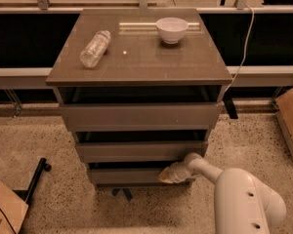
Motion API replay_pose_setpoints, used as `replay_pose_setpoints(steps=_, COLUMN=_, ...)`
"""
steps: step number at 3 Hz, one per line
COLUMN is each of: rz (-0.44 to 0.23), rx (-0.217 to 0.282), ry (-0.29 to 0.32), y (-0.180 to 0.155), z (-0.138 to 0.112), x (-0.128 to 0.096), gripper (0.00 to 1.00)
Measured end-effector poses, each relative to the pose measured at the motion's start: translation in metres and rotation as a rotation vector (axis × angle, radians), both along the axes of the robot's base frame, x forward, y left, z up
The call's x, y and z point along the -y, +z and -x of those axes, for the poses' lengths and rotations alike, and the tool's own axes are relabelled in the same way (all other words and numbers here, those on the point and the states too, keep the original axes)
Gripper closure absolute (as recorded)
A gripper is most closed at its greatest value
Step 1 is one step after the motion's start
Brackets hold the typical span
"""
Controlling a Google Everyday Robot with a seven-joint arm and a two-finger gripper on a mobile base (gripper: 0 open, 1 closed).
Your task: Close bottom drawer
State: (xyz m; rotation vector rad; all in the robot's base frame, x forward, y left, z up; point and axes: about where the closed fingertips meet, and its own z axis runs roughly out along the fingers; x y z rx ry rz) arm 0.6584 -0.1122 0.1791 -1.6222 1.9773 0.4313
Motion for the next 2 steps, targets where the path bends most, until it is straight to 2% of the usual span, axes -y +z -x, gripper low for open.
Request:
replay_pose_setpoints(steps=1, rz=0.0, rx=0.001, ry=-0.001, y=-0.0007, z=-0.001, x=-0.0001, gripper=0.81)
replay_pose_setpoints(steps=2, rz=-0.001, rx=-0.002, ry=0.0, y=-0.0024, z=0.0005, x=-0.0018, gripper=0.58)
